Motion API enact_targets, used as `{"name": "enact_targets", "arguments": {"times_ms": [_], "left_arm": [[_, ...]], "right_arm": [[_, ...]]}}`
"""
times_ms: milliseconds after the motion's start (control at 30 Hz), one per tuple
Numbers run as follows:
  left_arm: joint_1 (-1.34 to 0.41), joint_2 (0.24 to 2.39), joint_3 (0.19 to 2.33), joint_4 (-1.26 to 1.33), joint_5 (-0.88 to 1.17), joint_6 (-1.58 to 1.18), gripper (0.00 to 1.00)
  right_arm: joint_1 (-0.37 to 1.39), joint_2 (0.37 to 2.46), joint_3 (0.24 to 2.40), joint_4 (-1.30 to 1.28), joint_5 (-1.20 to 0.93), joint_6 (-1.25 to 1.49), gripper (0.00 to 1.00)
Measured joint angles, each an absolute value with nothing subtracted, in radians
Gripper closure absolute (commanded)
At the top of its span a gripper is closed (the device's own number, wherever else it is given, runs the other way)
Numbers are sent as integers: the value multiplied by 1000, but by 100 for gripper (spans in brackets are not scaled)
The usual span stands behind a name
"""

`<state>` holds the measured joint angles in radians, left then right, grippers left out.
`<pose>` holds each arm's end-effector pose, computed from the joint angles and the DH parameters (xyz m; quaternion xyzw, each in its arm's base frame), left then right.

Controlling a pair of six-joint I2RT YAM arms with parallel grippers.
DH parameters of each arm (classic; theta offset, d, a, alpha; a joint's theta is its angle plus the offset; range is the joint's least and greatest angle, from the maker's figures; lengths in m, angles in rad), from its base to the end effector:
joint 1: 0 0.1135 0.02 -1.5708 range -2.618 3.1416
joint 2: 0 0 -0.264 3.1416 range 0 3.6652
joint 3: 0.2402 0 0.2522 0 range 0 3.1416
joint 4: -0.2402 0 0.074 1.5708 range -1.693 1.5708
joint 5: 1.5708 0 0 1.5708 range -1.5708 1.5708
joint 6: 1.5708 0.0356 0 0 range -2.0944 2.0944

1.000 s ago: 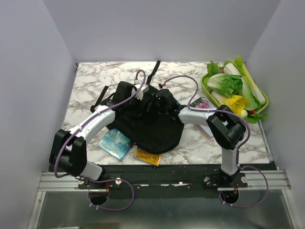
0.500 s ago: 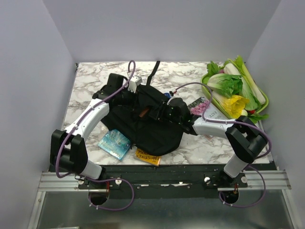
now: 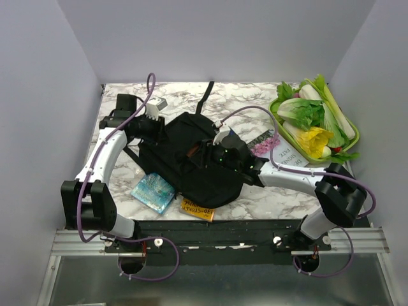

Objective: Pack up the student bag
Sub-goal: Place the personal item in the student bag, then zip the student bag at the center of the board.

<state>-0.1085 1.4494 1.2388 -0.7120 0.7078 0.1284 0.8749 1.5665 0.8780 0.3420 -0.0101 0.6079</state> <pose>0.2969 -0.0556 0.3025 0.2147 0.8699 -0.3255 0.3020 0.2236 0.2683 0.2310 -0.1118 0.8107 0.3911 0.4210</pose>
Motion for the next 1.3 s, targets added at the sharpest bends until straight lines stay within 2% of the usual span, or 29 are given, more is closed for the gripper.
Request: {"name": "enact_targets", "arguments": {"times_ms": [233, 400, 900, 1000, 1100, 1133, 1200, 1300], "left_arm": [[16, 1449, 1222, -813, 761, 232, 65], [18, 1449, 1196, -826, 775, 243, 66], [21, 1440, 1195, -823, 781, 238, 66], [22, 1439, 1194, -815, 781, 235, 66], [23, 1436, 1191, -809, 781, 233, 66], [24, 1434, 1189, -809, 781, 232, 66], [25, 1431, 1187, -809, 781, 231, 66], [25, 1430, 1185, -805, 781, 231, 66]], "right_arm": [[962, 1576, 973, 308, 49, 392, 36], [983, 1631, 1053, 293, 91, 302, 36], [1021, 1724, 1109, 245, 123, 234, 40], [1029, 1733, 1114, 242, 122, 234, 45], [1035, 1749, 1127, 240, 122, 234, 55], [1036, 1755, 1132, 239, 121, 235, 61], [1037, 1767, 1140, 237, 122, 236, 66], [1038, 1777, 1145, 235, 123, 243, 83]]}}
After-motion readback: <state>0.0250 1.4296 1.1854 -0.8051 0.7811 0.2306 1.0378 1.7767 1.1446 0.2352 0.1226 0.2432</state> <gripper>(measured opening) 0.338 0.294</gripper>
